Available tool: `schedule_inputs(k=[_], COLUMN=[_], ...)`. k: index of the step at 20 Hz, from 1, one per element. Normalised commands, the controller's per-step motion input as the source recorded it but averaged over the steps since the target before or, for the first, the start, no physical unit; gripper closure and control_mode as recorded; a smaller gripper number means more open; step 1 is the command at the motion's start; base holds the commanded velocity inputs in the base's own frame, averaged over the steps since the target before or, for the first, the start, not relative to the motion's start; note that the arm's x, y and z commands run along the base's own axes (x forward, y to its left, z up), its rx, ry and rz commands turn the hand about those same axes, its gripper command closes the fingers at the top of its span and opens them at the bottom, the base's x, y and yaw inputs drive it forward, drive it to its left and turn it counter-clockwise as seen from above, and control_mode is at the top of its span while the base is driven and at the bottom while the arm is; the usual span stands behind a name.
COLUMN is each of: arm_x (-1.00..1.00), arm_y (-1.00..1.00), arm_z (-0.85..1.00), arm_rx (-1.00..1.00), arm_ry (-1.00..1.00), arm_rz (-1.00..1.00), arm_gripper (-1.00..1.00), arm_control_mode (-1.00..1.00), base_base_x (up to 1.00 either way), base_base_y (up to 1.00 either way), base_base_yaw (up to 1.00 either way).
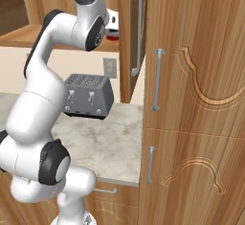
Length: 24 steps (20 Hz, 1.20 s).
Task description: There is a tray on the dining counter. Grab the cup, mug, and pitcher and place them on the tray. The pitcher may be placed next to the tray if it cannot fit the tray.
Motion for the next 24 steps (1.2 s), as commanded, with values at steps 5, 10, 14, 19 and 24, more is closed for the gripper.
schedule_inputs(k=[5, 10, 14, 19, 24], arm_x=[0.25, 0.23, 0.20, 0.16, 0.18], arm_y=[-0.06, 0.00, 0.00, 0.00, 0.00], arm_z=[0.00, 0.00, 0.00, 0.00, -0.01], arm_rx=[0.00, 0.00, 0.00, 0.00, 0.00], arm_ry=[0.00, 0.00, 0.00, 0.00, 0.00], arm_rz=[0.00, 0.00, 0.00, 0.00, 0.00], arm_gripper=[-1.00, -1.00, -1.00, -1.00, -1.00], arm_control_mode=[-1.00, -1.00, -1.00, -1.00, -1.00], base_base_x=[0.00, 0.00, 0.00, 0.00, 0.00], base_base_y=[0.00, 0.00, 0.00, 0.00, 0.00], base_base_yaw=[0.00, 0.00, 0.00, 0.00, 0.00])
